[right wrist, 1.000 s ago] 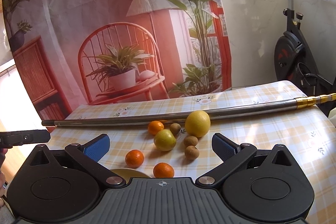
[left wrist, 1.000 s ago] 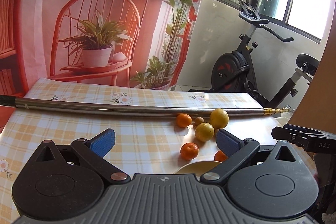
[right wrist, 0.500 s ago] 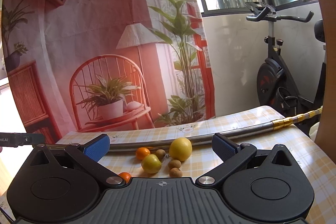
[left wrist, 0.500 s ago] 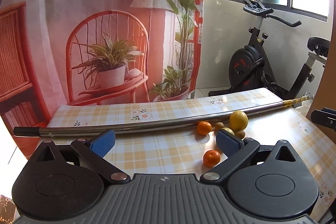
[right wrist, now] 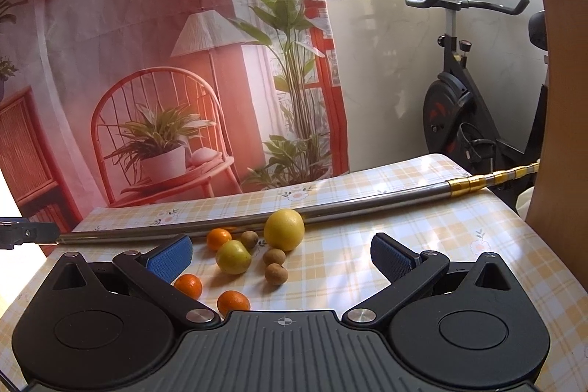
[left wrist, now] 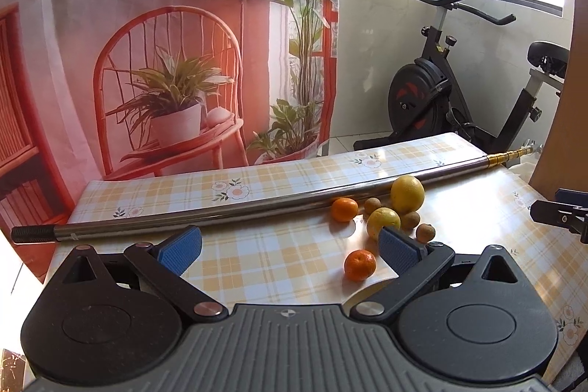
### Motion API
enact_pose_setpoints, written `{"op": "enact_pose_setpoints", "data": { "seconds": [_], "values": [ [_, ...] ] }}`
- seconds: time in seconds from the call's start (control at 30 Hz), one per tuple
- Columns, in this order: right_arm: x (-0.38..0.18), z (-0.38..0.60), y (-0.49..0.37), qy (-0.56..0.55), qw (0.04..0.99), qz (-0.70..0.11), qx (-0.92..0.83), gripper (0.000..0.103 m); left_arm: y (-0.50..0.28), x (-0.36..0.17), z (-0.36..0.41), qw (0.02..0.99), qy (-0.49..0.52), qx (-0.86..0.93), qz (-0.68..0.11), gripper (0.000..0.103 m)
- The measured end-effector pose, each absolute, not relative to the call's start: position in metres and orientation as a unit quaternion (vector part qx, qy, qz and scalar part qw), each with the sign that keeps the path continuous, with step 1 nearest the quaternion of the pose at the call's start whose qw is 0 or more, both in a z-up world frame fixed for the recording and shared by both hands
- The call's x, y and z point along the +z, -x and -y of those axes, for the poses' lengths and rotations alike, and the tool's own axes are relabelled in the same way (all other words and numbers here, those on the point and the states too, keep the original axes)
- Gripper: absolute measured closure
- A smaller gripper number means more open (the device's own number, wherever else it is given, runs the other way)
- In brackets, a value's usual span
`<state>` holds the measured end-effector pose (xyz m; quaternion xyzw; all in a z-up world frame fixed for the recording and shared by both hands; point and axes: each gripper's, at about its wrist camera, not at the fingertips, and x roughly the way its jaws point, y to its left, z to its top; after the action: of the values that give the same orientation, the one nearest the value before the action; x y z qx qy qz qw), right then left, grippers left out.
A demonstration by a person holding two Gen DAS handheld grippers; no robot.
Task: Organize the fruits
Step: 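Move both tools toward the remaining fruit beside the steel rod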
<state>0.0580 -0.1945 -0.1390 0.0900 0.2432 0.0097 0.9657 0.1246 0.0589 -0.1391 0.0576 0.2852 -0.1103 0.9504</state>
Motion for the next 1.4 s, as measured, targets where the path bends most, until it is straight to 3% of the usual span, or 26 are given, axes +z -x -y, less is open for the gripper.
{"op": "enact_pose_setpoints", "data": {
  "seconds": [0.3,0.7,1.13,1.4],
  "values": [
    [-0.153,0.194,-0.066,-0.072,0.958,-0.275,0.04,0.0,-0.128,-0.144,-0.054,0.943,-0.05,-0.081,-0.32,0.0],
    [-0.175,0.189,-0.081,-0.068,0.947,-0.308,0.065,0.0,-0.136,-0.145,-0.075,0.957,0.004,-0.047,-0.286,0.0],
    [-0.187,0.195,-0.12,-0.068,0.935,-0.336,0.088,0.0,-0.147,-0.161,-0.072,0.959,-0.02,-0.051,-0.278,0.0],
    [-0.194,0.209,-0.145,-0.076,0.934,-0.339,0.087,0.0,-0.168,-0.171,-0.073,0.949,0.002,-0.044,-0.314,0.0]
  ]
}}
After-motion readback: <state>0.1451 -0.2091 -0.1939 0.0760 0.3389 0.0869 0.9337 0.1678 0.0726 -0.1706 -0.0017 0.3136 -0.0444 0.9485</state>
